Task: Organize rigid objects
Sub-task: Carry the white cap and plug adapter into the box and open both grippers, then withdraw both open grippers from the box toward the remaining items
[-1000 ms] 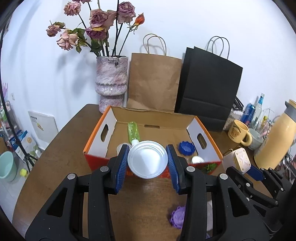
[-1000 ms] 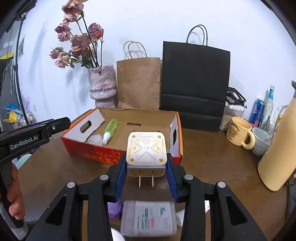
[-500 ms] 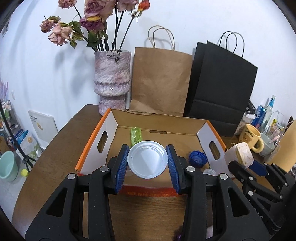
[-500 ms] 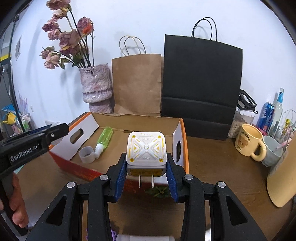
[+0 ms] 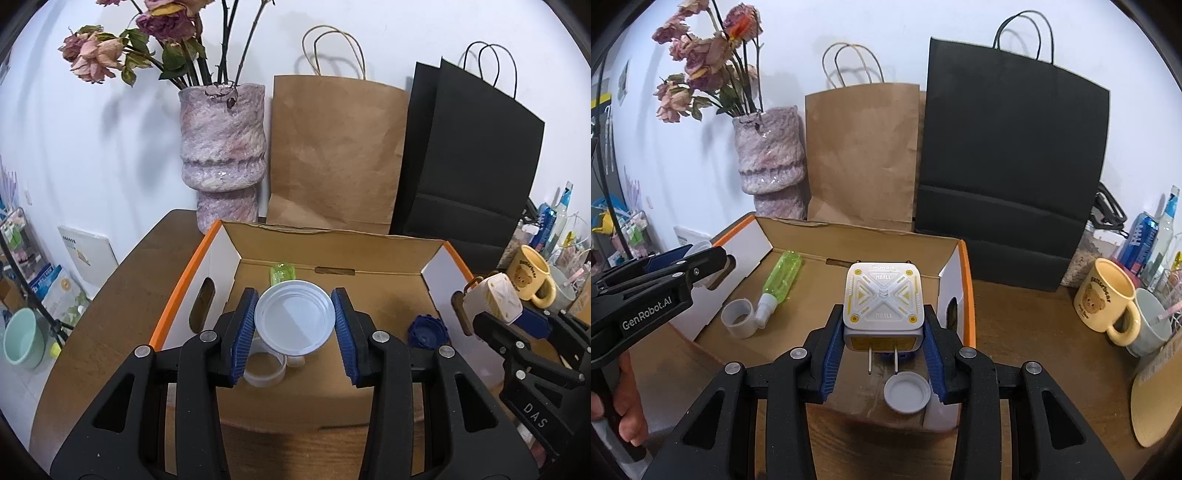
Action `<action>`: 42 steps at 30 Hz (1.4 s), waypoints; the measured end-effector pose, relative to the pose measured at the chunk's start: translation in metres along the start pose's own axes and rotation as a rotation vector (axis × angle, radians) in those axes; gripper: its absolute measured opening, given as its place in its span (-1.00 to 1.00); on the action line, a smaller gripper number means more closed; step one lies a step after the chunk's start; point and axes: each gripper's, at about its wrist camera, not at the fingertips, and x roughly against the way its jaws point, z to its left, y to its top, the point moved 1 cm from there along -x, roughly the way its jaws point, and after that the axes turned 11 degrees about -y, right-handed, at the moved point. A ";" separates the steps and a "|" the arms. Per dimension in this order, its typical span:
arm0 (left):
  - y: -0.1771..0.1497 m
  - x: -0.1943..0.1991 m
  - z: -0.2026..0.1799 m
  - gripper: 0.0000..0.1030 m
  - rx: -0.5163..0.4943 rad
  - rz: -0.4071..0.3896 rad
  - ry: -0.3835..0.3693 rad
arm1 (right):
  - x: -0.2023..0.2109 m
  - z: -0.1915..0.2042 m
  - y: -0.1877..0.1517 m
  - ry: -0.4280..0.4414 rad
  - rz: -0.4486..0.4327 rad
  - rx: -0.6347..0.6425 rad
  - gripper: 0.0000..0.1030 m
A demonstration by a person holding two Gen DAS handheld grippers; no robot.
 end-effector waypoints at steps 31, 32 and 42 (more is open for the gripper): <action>0.008 -0.015 0.011 1.00 0.004 -0.043 0.028 | -0.023 -0.010 -0.004 -0.045 0.056 0.009 0.88; 0.008 -0.015 0.011 1.00 0.002 -0.041 0.031 | -0.023 -0.009 -0.004 -0.045 0.058 0.013 0.88; 0.004 -0.008 0.010 1.00 0.004 -0.037 0.028 | -0.015 -0.006 -0.007 -0.041 0.052 0.024 0.88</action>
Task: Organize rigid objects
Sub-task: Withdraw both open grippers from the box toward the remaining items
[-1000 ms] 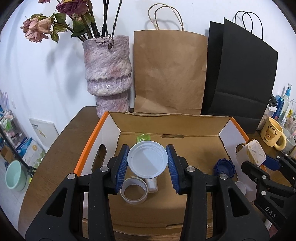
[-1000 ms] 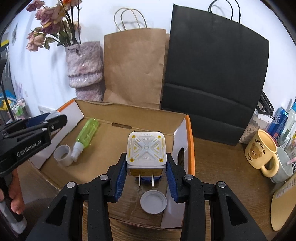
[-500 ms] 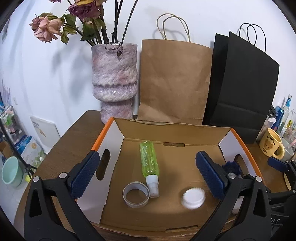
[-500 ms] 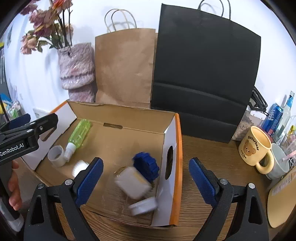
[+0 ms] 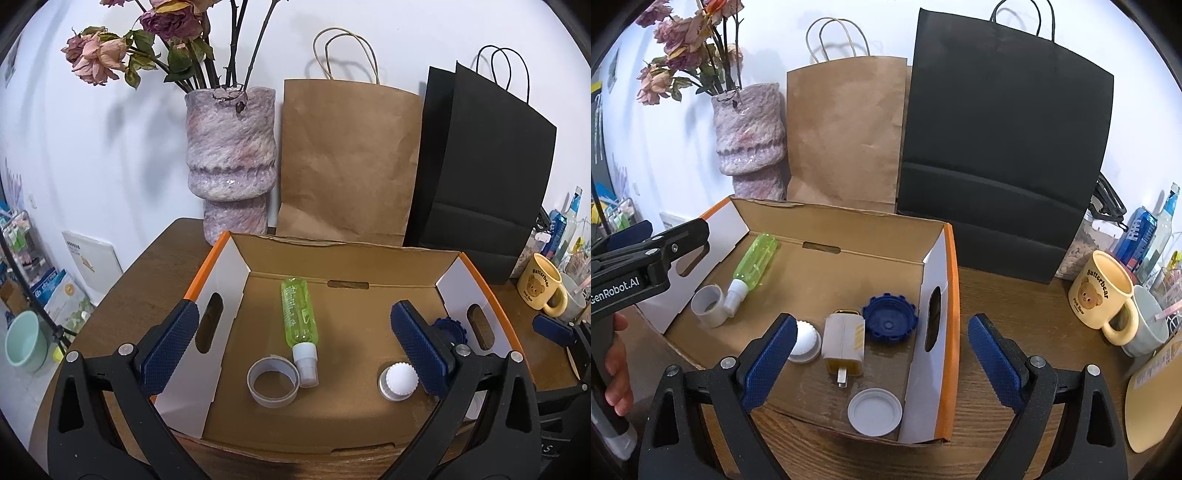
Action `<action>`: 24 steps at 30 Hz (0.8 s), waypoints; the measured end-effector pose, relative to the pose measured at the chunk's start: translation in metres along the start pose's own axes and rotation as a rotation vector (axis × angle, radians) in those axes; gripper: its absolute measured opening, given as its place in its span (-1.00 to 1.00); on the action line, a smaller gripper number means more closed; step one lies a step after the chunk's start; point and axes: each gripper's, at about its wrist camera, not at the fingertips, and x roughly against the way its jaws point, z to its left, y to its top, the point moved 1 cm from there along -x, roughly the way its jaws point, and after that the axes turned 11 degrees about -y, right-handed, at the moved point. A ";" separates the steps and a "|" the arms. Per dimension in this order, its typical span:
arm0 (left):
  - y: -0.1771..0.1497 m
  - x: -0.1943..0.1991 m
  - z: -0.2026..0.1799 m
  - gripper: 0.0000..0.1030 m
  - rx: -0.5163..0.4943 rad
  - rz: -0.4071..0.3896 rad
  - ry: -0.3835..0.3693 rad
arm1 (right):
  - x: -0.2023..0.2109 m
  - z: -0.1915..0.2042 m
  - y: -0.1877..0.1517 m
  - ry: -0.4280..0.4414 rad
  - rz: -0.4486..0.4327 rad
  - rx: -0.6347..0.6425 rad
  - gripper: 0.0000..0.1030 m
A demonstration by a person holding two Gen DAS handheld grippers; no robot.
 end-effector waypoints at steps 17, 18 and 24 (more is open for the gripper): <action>-0.018 0.032 -0.018 1.00 -0.048 0.009 -0.042 | 0.041 -0.007 -0.019 0.000 -0.039 0.023 0.88; -0.019 0.035 -0.019 1.00 -0.052 0.007 -0.041 | 0.043 -0.008 -0.021 -0.001 -0.041 0.023 0.88; -0.028 0.054 -0.024 1.00 -0.063 -0.011 -0.043 | 0.062 -0.014 -0.034 -0.007 -0.052 0.021 0.88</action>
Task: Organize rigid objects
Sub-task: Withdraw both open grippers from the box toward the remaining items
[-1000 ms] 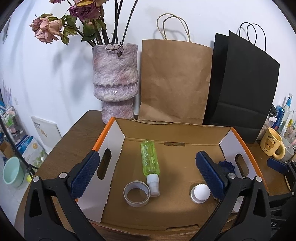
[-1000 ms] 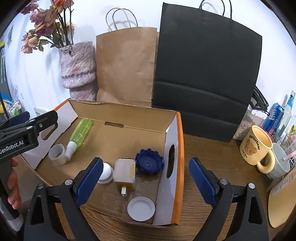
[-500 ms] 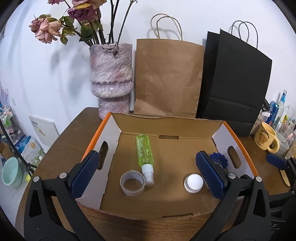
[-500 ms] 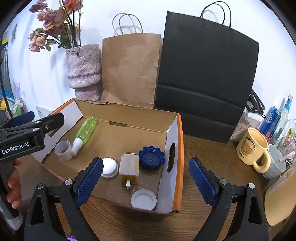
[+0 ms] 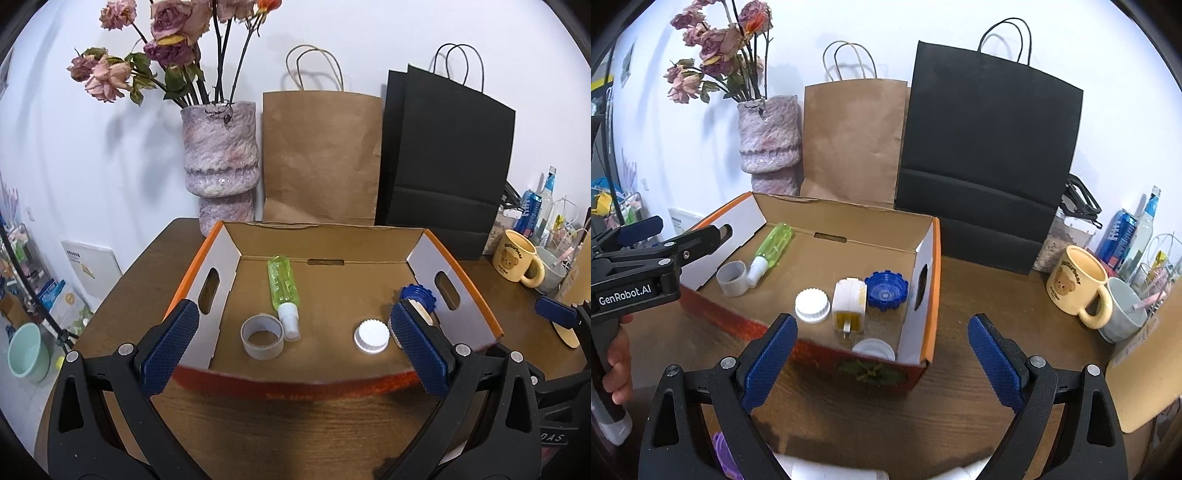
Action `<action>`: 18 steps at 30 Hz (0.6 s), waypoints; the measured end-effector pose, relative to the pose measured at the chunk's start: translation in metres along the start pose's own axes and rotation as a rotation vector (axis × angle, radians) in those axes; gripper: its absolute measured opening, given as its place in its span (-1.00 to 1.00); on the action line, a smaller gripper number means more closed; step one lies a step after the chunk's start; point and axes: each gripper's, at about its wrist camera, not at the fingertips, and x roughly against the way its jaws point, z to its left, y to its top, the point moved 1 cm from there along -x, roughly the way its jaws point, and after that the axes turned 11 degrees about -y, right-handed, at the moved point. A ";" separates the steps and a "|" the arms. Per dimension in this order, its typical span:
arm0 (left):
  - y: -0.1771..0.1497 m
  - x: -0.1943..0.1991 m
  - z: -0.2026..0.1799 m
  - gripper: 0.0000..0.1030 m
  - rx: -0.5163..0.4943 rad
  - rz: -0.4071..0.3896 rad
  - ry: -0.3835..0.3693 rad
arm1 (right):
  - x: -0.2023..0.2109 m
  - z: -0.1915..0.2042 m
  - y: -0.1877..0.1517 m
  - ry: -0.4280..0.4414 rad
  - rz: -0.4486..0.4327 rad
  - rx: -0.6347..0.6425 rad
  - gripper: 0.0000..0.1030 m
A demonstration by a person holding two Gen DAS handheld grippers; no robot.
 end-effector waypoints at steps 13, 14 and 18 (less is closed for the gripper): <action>-0.028 0.034 -0.014 1.00 0.004 -0.005 -0.015 | 0.047 -0.014 -0.029 0.002 -0.048 -0.041 0.88; -0.030 0.037 -0.015 1.00 0.005 -0.003 -0.016 | 0.051 -0.015 -0.032 0.001 -0.049 -0.038 0.88; -0.041 0.050 -0.022 1.00 0.011 -0.007 -0.037 | 0.065 -0.019 -0.049 0.002 -0.052 -0.039 0.88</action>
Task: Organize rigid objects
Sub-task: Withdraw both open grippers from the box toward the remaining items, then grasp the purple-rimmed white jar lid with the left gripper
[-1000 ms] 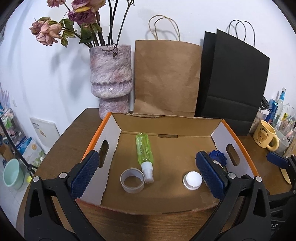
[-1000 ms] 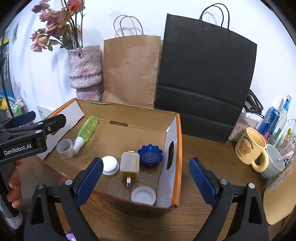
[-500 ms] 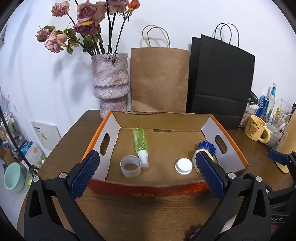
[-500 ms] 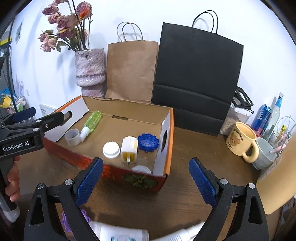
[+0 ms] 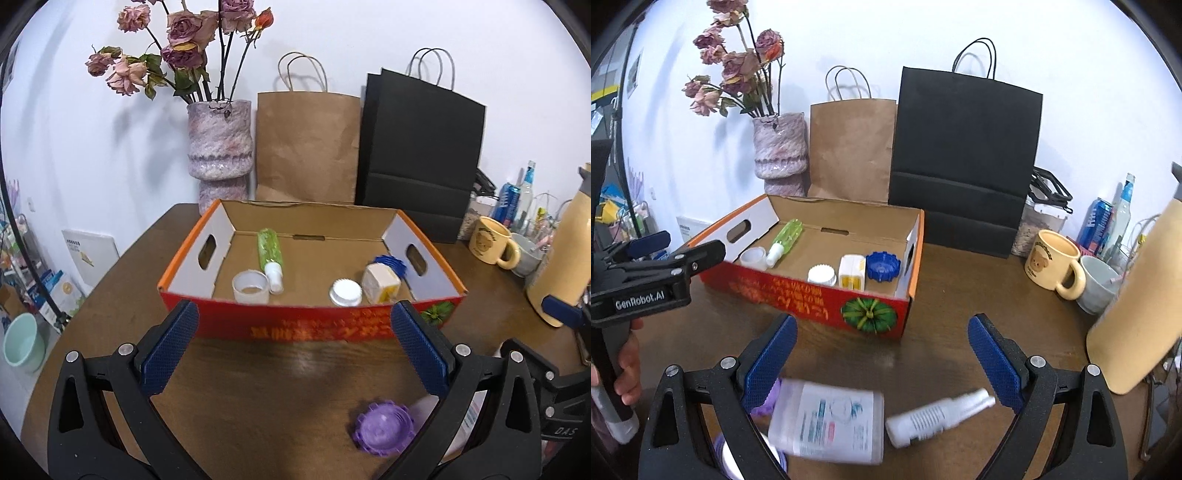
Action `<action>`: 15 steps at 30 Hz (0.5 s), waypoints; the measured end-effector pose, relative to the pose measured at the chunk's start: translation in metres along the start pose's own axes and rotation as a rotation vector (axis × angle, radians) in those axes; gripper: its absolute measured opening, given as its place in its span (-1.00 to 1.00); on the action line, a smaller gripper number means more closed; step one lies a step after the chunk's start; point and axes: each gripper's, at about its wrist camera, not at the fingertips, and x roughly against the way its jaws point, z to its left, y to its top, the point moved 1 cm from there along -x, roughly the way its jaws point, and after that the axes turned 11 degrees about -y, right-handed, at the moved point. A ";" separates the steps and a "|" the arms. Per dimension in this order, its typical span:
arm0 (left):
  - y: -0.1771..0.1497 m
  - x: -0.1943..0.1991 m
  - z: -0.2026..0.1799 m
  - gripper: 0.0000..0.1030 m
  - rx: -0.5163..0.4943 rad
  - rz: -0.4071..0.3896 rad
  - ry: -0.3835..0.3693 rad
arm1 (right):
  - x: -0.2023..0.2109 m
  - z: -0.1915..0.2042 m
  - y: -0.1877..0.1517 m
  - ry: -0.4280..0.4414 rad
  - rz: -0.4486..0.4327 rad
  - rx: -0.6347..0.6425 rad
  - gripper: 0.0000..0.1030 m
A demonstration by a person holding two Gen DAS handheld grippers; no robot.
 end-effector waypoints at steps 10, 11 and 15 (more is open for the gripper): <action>-0.034 0.022 -0.031 1.00 -0.023 0.044 -0.019 | 0.021 -0.021 -0.039 0.004 0.033 -0.005 0.88; -0.038 0.023 -0.035 1.00 -0.026 0.053 -0.020 | 0.021 -0.023 -0.043 0.005 0.040 -0.003 0.88; -0.054 0.025 -0.050 1.00 -0.044 0.090 -0.028 | 0.023 -0.029 -0.056 0.010 0.060 0.001 0.88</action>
